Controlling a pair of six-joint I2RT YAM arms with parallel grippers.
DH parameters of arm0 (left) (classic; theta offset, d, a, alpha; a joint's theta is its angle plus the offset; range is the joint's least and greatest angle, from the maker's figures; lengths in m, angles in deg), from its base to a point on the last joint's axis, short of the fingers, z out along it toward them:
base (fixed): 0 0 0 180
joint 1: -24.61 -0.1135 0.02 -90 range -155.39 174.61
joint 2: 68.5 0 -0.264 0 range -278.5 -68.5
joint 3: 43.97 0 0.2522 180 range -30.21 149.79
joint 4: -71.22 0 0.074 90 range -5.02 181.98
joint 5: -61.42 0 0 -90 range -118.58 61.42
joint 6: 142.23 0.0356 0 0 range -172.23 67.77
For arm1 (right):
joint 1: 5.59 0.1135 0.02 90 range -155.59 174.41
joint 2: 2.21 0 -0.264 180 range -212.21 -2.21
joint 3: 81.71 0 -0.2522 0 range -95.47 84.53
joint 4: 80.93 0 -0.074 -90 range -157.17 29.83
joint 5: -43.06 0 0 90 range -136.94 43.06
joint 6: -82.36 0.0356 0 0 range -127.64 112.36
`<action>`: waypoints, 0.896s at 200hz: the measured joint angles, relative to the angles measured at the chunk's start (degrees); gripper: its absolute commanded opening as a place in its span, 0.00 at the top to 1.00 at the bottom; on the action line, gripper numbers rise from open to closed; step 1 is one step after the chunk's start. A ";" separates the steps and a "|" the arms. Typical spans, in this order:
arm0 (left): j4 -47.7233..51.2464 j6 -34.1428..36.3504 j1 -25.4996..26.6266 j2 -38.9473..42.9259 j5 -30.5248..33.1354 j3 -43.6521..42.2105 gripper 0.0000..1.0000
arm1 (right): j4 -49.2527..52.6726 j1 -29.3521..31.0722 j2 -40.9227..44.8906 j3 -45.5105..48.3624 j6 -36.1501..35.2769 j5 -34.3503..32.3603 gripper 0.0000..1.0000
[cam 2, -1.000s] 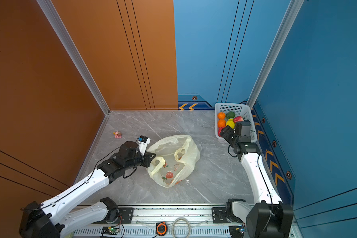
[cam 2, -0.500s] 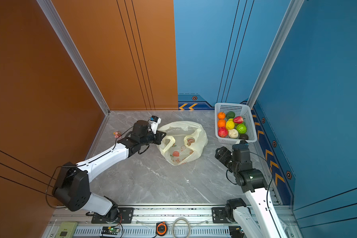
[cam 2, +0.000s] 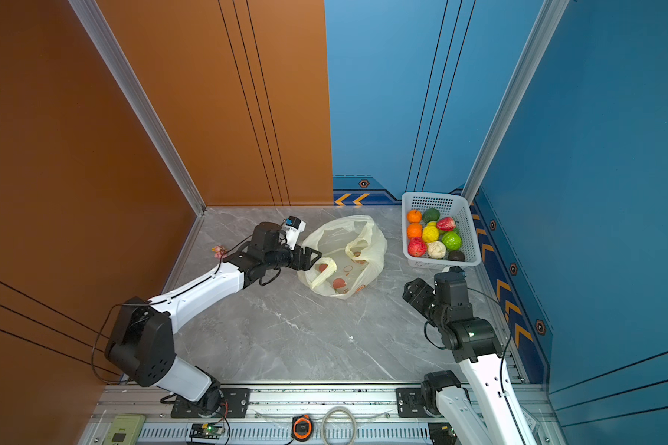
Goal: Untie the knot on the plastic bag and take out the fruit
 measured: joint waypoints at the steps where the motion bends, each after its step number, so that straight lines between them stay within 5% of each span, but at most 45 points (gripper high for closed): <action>1: 0.09 -0.11 0.02 0.09 0.00 0.00 0.08 | 0.00 0.00 0.00 0.00 0.00 0.00 0.16; 23: 0.63 -0.87 0.83 4.70 0.07 -1.18 0.00 | 0.00 0.02 -0.46 0.00 -0.96 -0.02 0.15; 66: 1.25 -2.36 3.30 18.16 3.28 -8.92 0.02 | -0.83 0.09 -2.54 0.00 -6.36 -0.15 0.00; 105: 6.21 -2.16 3.39 29.33 11.37 -16.81 0.02 | -5.33 0.35 -7.63 0.00 -14.86 -1.84 0.00; 179: 8.66 2.08 -5.88 44.48 25.07 -32.06 0.02 | -22.12 -0.46 -21.66 1.22 -29.77 -7.93 0.00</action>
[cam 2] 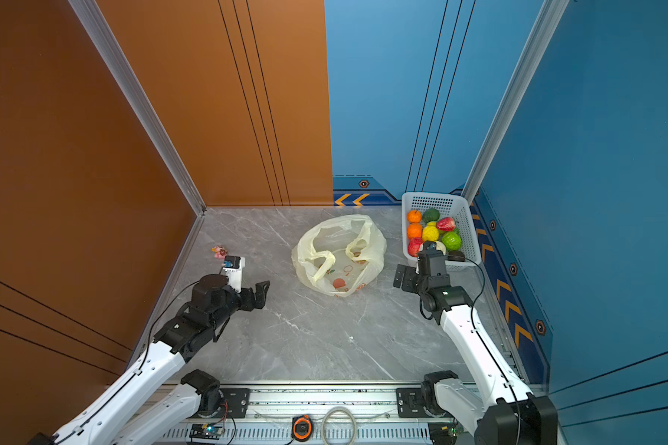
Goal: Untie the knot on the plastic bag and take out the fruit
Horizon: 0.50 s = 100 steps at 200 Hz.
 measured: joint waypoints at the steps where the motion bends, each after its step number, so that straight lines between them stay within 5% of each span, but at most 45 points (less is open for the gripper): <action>1: -0.04 0.09 -0.13 0.04 0.07 -0.13 0.02 | -0.31 -0.04 -0.11 0.11 -0.15 -0.04 0.00; 54: -12.66 5.73 -9.09 -2.29 1.81 -7.65 0.02 | -22.45 -5.40 -6.99 9.97 -7.19 -0.20 0.00; 100: -30.99 9.33 -13.07 -15.67 1.84 -11.67 0.02 | -39.26 -7.82 -15.87 13.88 -9.60 -0.13 0.00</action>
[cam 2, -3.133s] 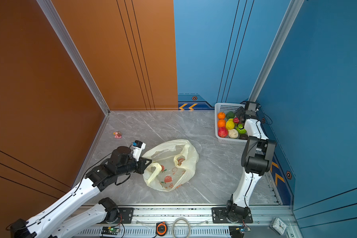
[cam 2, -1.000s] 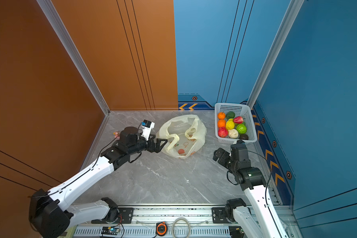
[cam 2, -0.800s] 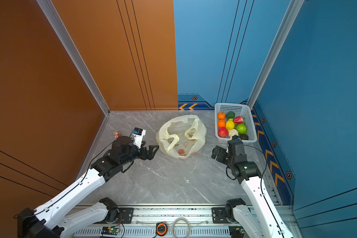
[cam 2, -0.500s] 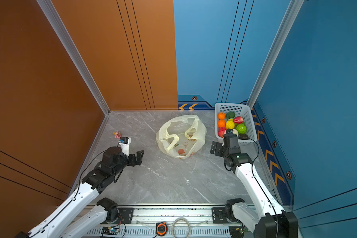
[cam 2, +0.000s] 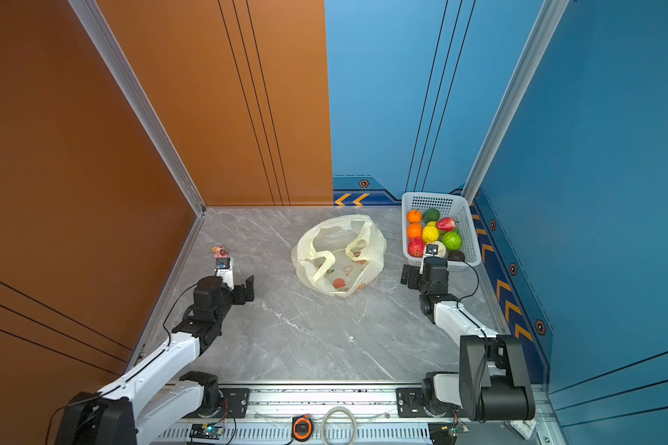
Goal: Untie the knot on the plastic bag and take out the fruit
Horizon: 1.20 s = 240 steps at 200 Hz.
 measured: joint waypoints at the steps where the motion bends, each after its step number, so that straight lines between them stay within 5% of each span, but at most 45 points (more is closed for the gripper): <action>1: -0.26 0.02 0.00 -0.24 0.00 -0.02 0.02 | -0.22 0.00 -0.15 0.04 -0.04 0.00 0.00; 127: -36.85 3.82 -5.46 -27.80 -0.22 -2.84 0.02 | -30.64 0.94 -11.21 9.35 -3.06 -0.59 0.00; 240: -45.33 4.02 -5.16 -30.05 -0.17 -4.07 0.02 | -34.88 1.53 -11.34 9.57 -3.61 -2.47 0.00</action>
